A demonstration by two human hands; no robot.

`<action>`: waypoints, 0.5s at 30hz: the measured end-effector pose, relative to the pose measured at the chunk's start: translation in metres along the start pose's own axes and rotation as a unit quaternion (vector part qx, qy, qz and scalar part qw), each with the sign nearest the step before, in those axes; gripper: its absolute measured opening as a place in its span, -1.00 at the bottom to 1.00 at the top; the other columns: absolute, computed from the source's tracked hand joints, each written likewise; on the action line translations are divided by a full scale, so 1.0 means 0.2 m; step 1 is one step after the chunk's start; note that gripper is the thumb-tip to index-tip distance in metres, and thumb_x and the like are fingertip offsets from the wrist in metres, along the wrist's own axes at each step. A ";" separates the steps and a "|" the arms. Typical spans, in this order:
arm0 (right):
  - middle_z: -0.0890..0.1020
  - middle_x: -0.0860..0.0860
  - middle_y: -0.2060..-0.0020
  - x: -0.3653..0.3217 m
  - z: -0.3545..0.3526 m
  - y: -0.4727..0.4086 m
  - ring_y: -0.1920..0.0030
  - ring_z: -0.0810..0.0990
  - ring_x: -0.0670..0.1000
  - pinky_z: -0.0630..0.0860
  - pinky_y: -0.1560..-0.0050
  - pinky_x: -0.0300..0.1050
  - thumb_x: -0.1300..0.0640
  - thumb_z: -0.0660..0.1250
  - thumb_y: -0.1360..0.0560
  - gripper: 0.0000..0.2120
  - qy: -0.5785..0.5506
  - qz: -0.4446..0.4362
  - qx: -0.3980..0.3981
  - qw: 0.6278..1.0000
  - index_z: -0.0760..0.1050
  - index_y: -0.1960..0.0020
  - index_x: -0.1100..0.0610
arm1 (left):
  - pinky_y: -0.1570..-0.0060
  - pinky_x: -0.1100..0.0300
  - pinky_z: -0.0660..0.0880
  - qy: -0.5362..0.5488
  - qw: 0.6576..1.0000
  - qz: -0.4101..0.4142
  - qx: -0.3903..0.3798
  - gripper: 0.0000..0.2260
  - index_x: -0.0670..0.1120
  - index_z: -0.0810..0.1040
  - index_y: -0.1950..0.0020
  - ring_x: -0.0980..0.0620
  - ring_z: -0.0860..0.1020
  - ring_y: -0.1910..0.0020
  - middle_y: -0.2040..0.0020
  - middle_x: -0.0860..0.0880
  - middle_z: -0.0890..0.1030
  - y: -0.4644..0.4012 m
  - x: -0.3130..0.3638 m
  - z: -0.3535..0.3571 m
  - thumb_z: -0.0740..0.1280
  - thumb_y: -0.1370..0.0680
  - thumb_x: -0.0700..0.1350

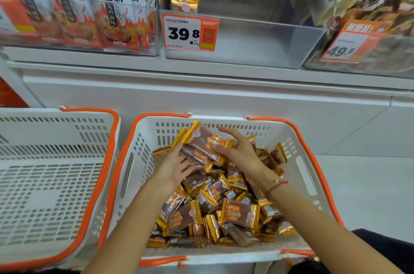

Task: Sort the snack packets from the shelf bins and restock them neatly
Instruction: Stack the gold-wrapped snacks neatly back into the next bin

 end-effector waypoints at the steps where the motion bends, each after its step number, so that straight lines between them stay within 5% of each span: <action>1: 0.60 0.00 -0.18 0.00 0.02 0.01 -0.08 0.63 0.04 0.60 -0.11 0.02 0.16 0.47 -0.45 -0.66 0.015 -0.027 0.017 0.999 0.53 -0.19 -0.03 | -0.14 0.05 0.48 0.006 1.000 0.002 0.003 -0.56 -0.11 0.34 -0.45 -0.09 0.52 -0.25 -0.33 -0.17 0.51 0.01 0.01 0.02 0.15 -0.65 0.09; 5: 0.63 -0.15 0.05 -0.01 0.02 0.06 0.05 0.56 -0.22 0.48 0.07 -0.32 0.06 0.48 -0.44 -0.76 0.082 -0.104 0.091 0.987 0.61 -0.10 0.04 | -0.27 -0.03 0.45 -0.059 0.995 0.069 -0.028 -0.57 0.06 0.46 -0.36 -0.02 0.56 -0.20 -0.22 -0.04 0.59 0.08 0.04 0.10 0.14 -0.59 0.24; 7: 0.63 -0.11 0.05 -0.02 0.01 0.06 0.05 0.54 -0.16 0.43 0.09 -0.29 -0.01 0.49 -0.41 -0.75 0.121 -0.143 0.066 0.980 0.63 -0.06 0.03 | -0.26 -0.09 0.45 -0.146 0.980 0.130 -0.045 -0.82 0.16 0.61 -0.06 -0.04 0.61 -0.10 0.00 0.03 0.65 0.12 0.06 0.13 0.24 -0.59 0.14; 10: 0.64 -0.09 0.06 -0.06 0.00 0.06 0.04 0.55 -0.09 0.48 0.08 -0.23 -0.03 0.48 -0.42 -0.75 0.147 -0.169 0.054 0.973 0.63 -0.05 0.04 | -0.25 -0.11 0.47 -0.196 0.963 0.182 -0.033 -0.77 0.22 0.63 0.15 -0.12 0.60 -0.03 0.19 0.14 0.64 0.14 0.07 0.16 0.23 -0.62 0.04; 15: 0.67 -0.01 0.04 -0.05 -0.05 0.06 0.02 0.62 -0.03 0.53 0.02 -0.29 0.03 0.33 -0.55 -0.81 0.128 -0.110 -0.084 0.982 0.61 -0.07 0.09 | -0.19 -0.11 0.51 -0.117 0.980 0.154 0.042 -0.74 -0.01 0.54 -0.14 -0.10 0.61 0.04 -0.01 -0.16 0.64 0.11 0.00 0.10 0.24 -0.60 0.13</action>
Point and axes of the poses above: each hand's wrist, its own y-axis away from the middle knuckle, its own z-axis out of the palm, x = y × z, the point moved 2 cm from there along -y, towards the middle knuckle
